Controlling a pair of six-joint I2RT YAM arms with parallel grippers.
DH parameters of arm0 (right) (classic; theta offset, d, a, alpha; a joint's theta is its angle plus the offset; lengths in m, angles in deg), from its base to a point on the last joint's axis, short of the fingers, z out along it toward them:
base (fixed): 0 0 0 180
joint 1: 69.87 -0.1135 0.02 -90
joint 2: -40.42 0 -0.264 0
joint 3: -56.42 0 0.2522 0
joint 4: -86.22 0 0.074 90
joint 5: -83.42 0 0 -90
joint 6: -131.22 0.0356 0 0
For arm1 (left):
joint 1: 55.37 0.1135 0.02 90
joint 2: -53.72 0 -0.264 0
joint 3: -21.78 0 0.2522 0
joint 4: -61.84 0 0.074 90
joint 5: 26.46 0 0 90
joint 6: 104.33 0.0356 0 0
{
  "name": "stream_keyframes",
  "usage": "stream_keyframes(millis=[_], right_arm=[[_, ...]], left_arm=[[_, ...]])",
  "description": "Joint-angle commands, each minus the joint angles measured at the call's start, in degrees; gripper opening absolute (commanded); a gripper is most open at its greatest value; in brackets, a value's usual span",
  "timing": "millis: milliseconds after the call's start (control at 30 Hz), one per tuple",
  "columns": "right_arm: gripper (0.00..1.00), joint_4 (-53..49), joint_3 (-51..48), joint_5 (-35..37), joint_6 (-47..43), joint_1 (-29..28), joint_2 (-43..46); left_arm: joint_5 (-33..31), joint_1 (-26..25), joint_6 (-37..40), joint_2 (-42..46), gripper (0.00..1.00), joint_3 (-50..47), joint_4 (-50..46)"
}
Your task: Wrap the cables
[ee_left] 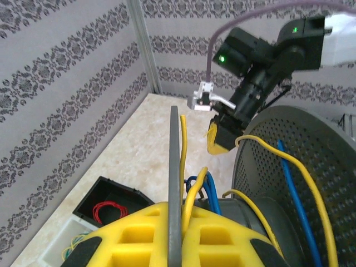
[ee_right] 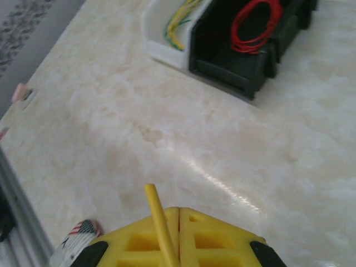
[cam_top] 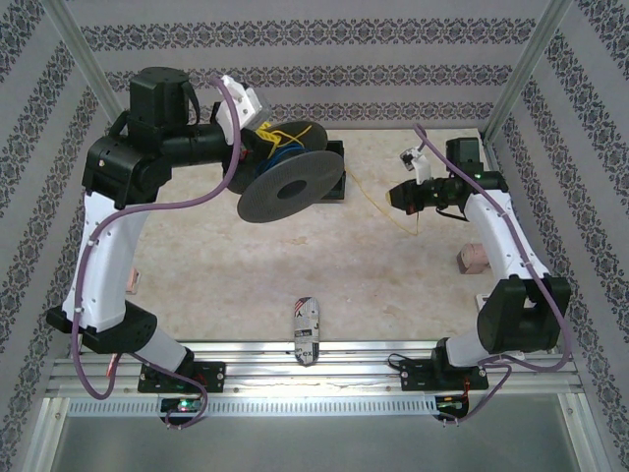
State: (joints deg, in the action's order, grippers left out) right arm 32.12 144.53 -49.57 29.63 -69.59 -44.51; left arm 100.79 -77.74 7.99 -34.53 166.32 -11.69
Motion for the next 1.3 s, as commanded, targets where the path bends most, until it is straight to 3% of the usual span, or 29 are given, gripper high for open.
stream_keyframes(millis=[0, 133, 233, 433, 667, 767, 967, 1100, 1267], right_arm=[[0.00, 8.7, -2.9, 6.7, 8.1, 0.9, -0.7], [0.00, 15.9, -6.7, 12.6, 14.2, 1.0, 0.8], [0.00, 22.2, -10.8, 16.2, 18.2, 0.1, 3.7], [0.00, 26.1, -16.6, 29.3, 19.8, -4.3, 10.9], [0.00, 25.2, -22.7, 51.0, 18.9, -14.5, 21.4], [0.00, 21.7, -21.2, 60.8, 14.3, -23.8, 23.4], [0.00, 16.5, -12.4, 73.7, 5.4, -44.2, 19.7], [0.00, 16.0, -4.9, 78.5, -0.7, -54.8, 14.0], [0.00, 17.4, 4.4, 78.3, -7.1, -62.3, 8.0]], left_arm=[[6.5, 3.1, -7.7, 4.6, 0.00, -2.4, 14.7], [10.2, 9.0, -22.9, 9.0, 0.00, -13.9, 35.2], [7.7, 14.3, -38.1, 11.5, 0.00, -25.3, 56.7], [-1.9, 19.7, -52.0, 9.8, 0.00, -33.2, 70.5], [-18.0, 19.8, -57.6, 10.0, 0.00, -37.8, 71.6], [-25.2, 19.8, -59.0, 9.4, 0.00, -36.9, 65.5], [-32.0, 17.9, -56.1, 6.6, 0.00, -35.3, 58.5], [-35.5, 14.8, -51.6, 4.0, 0.00, -33.1, 54.5], [-38.4, 11.2, -46.3, 0.1, 0.00, -28.7, 48.4]])
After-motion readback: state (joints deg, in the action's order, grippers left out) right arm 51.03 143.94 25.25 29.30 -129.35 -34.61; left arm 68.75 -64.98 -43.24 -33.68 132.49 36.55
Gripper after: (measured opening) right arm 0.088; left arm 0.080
